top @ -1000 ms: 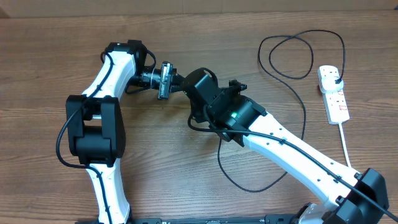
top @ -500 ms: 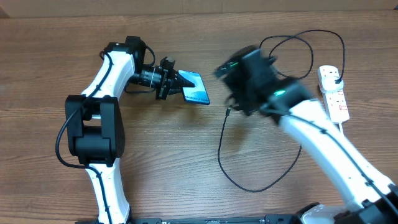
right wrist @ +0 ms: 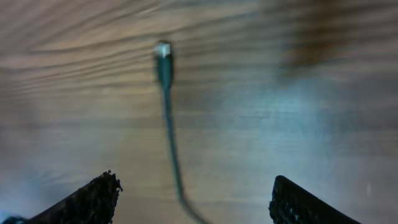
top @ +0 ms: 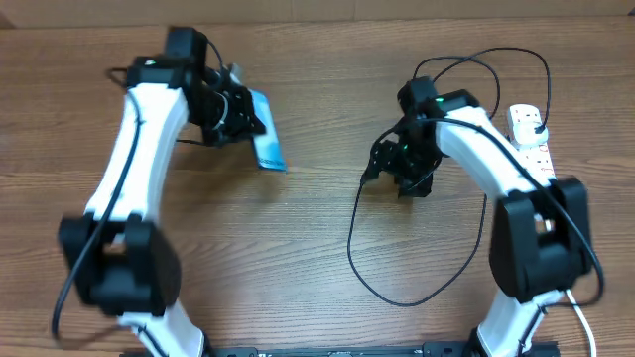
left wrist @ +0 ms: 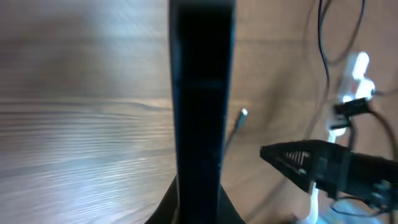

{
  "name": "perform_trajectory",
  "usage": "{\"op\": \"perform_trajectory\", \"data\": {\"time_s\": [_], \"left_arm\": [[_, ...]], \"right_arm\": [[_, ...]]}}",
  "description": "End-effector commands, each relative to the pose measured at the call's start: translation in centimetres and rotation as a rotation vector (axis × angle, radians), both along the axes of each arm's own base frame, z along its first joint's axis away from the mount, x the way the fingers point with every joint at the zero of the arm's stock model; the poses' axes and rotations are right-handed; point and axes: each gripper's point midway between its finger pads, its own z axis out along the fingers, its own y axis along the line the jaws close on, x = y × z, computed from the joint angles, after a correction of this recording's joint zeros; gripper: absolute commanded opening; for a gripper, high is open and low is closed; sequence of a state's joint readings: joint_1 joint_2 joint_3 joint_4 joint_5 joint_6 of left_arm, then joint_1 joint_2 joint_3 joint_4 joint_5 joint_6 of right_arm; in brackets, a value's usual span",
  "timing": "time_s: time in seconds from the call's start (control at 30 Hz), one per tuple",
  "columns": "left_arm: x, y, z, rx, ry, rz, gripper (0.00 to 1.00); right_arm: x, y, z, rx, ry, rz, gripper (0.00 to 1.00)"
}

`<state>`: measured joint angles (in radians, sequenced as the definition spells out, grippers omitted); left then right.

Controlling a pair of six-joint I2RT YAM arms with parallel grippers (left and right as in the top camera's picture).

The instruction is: Plug charger to phone and switch on socket

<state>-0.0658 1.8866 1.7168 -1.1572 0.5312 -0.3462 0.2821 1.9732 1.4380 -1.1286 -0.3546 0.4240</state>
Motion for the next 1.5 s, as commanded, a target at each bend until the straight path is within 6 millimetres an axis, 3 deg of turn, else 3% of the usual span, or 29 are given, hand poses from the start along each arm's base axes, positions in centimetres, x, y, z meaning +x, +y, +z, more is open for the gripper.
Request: {"op": "perform_trajectory", "data": {"time_s": [0.0, 0.17, 0.23, 0.37, 0.8, 0.9, 0.93, 1.27, 1.47], "left_arm": [[0.4, 3.8, 3.5, 0.227, -0.134, 0.117, 0.04], [0.0, 4.2, 2.9, 0.250, -0.111, 0.109, 0.04], [-0.1, 4.1, 2.9, 0.252, -0.107, 0.105, 0.04], [-0.1, 4.2, 2.9, 0.252, -0.107, 0.105, 0.04], [0.0, 4.2, 2.9, 0.251, -0.111, 0.106, 0.04], [0.0, 4.2, 2.9, 0.251, -0.111, 0.106, 0.04], [0.0, 4.2, 2.9, 0.251, -0.111, 0.106, 0.04], [0.0, 4.2, 2.9, 0.251, -0.112, 0.106, 0.04], [0.0, 4.2, 2.9, 0.251, -0.112, 0.106, 0.04]], "right_arm": [[0.7, 0.8, -1.1, -0.034, -0.045, 0.065, 0.79], [1.9, 3.0, -1.6, -0.070, -0.154, 0.128, 0.76], [2.1, 2.4, -2.0, -0.190, -0.171, 0.063, 0.64], [2.5, 1.4, -2.3, -0.342, -0.219, -0.015, 0.56], [1.6, 3.5, -5.0, -0.293, -0.189, 0.059, 0.47], [1.4, 3.2, -6.1, -0.319, -0.170, 0.054, 0.41], [1.4, 3.3, -6.2, -0.320, -0.168, 0.055, 0.35], [1.3, 3.2, -6.3, -0.322, -0.166, 0.056, 0.09], [1.1, 3.1, -6.3, -0.325, -0.159, 0.057, 0.11]]}}
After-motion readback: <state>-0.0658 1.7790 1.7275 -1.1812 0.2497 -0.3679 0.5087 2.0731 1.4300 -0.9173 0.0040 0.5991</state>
